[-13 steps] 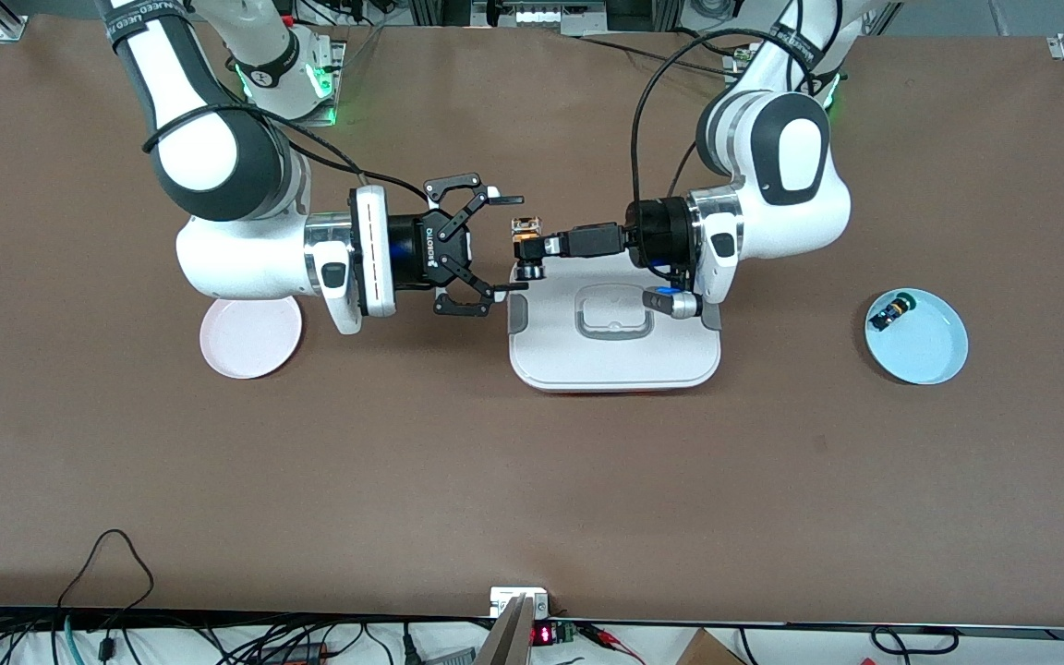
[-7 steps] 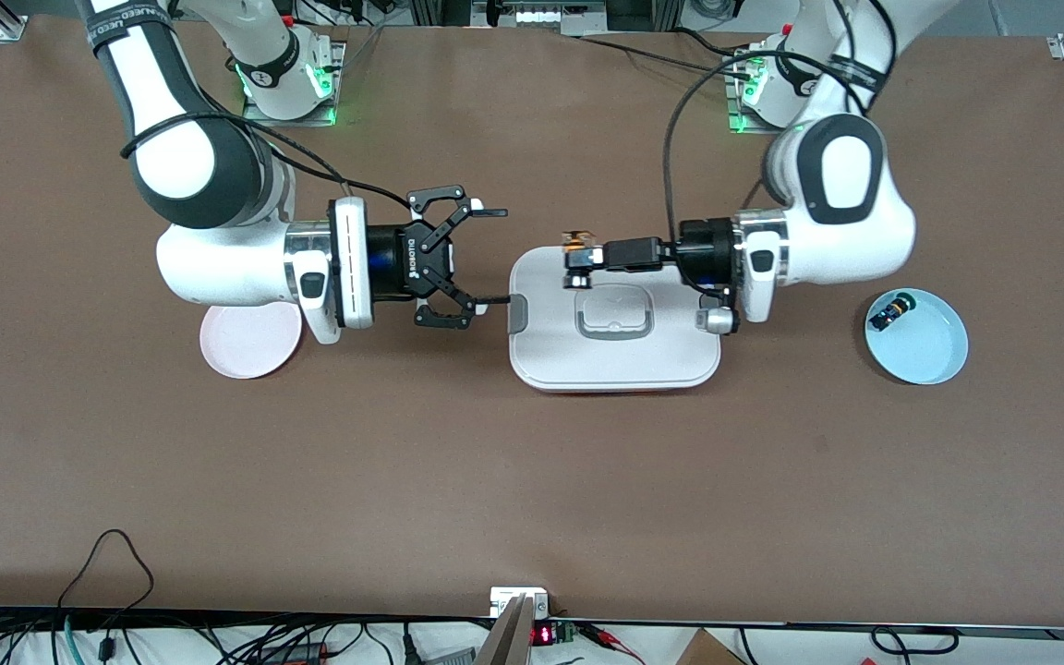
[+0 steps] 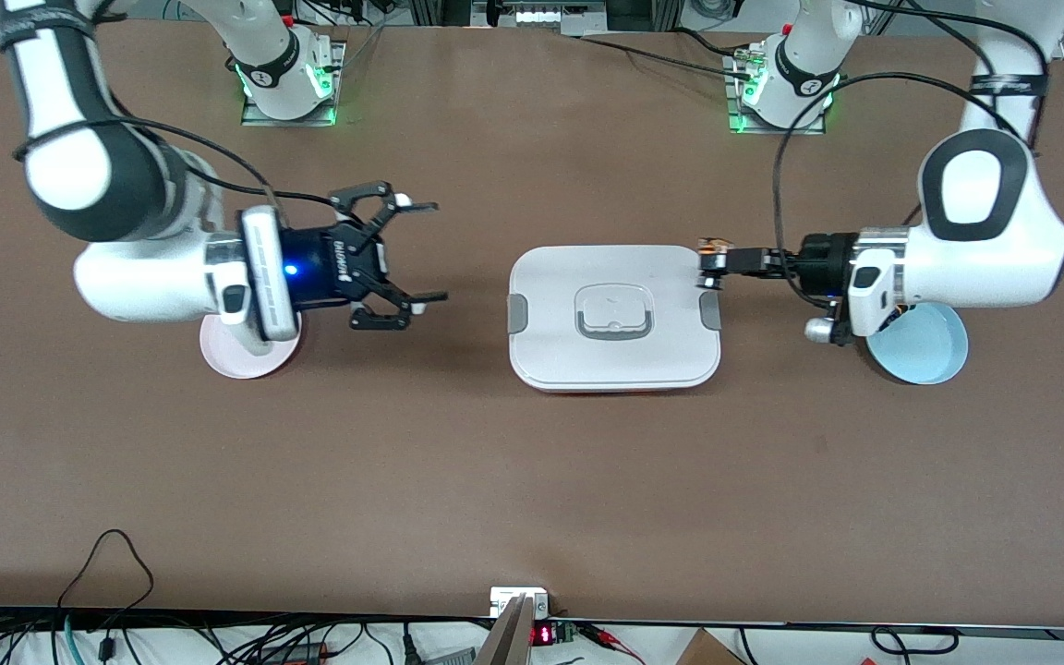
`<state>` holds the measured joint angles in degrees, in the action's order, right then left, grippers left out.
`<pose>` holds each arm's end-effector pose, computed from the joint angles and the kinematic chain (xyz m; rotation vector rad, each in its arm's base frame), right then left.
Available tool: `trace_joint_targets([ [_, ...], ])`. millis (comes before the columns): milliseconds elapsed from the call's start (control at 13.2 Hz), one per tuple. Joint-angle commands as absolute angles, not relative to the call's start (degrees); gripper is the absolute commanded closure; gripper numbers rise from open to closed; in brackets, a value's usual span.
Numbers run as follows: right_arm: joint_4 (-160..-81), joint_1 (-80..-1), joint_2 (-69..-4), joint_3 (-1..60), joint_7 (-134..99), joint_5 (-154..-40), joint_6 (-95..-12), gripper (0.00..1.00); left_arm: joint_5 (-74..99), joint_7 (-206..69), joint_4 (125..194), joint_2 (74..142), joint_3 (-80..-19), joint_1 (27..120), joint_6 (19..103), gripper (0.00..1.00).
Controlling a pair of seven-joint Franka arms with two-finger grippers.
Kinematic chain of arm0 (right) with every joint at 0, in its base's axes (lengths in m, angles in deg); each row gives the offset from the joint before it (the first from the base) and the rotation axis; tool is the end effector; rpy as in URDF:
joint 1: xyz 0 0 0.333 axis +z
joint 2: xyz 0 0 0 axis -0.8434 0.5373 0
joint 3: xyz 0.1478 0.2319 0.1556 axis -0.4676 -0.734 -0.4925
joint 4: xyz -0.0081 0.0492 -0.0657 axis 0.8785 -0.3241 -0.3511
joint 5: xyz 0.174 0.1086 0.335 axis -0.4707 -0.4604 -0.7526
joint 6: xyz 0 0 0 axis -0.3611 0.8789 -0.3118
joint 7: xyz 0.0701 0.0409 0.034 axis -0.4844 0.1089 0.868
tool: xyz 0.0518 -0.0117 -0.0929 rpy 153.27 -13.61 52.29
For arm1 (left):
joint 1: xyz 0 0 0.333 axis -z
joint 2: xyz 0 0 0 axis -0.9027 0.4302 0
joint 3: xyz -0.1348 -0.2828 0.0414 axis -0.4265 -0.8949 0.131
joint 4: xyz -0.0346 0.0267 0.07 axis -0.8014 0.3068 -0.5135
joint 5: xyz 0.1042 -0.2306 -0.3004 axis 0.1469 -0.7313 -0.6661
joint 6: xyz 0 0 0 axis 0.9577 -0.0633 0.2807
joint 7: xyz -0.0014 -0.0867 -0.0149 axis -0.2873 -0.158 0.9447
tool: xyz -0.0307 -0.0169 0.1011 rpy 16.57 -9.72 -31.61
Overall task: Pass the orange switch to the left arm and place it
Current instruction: 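Carry the switch to the blue plate while the right gripper withdraws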
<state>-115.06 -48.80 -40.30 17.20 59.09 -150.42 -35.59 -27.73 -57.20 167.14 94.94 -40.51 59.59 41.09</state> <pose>0.6184 0.2564 0.4884 -1.3563 -0.8935 -0.6803 0.5725 -0.1113 0.4037 2.2465 0.1470 -0.4442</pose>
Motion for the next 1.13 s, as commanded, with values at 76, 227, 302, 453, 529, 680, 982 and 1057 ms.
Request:
trace_joint_targets([
  [76,-117.12,-53.89,-43.0,16.67,52.53,-144.45,-29.19,0.0,-9.68,-58.35,165.87,93.64,-39.28,56.79,37.2,1.0],
  [227,-117.91,-54.25,-43.53,16.76,44.38,-138.65,-29.09,0.0,0.61,-57.83,165.69,93.81,-38.32,55.47,37.37,1.0],
  [302,-117.92,-54.6,-43.62,16.76,38.6,-135.76,-29.53,0.0,5.45,-58.0,165.69,94.07,-38.23,54.68,37.9,1.0],
  [453,-117.91,-56.52,-43.62,17.2,24.8,-130.48,-29.8,0.0,14.67,-58.26,164.82,95.47,-38.23,53.62,39.56,1.0],
  [529,-117.83,-57.23,-43.62,18.16,18.3,-127.93,-29.8,0.0,18.72,-58.26,164.03,96.96,-38.31,51.88,40.96,1.0],
  [680,-117.65,-57.24,-43.79,20.36,10.0,-119.6,-29.1,0.0,24.62,-57.65,163.85,100.38,-38.31,49.59,45.17,1.0],
  [982,-117.12,-56.89,-45.02,20.37,-8.08,-100.0,-29.1,0.0,30.1,-57.47,158.41,109.35,-38.32,46.15,49.68,1.0],
  [1057,-117.12,-56.71,-45.64,20.28,-12.13,-96.56,-29.01,0.0,30.1,-57.56,157.35,111.11,-38.32,46.15,49.85,1.0],
])
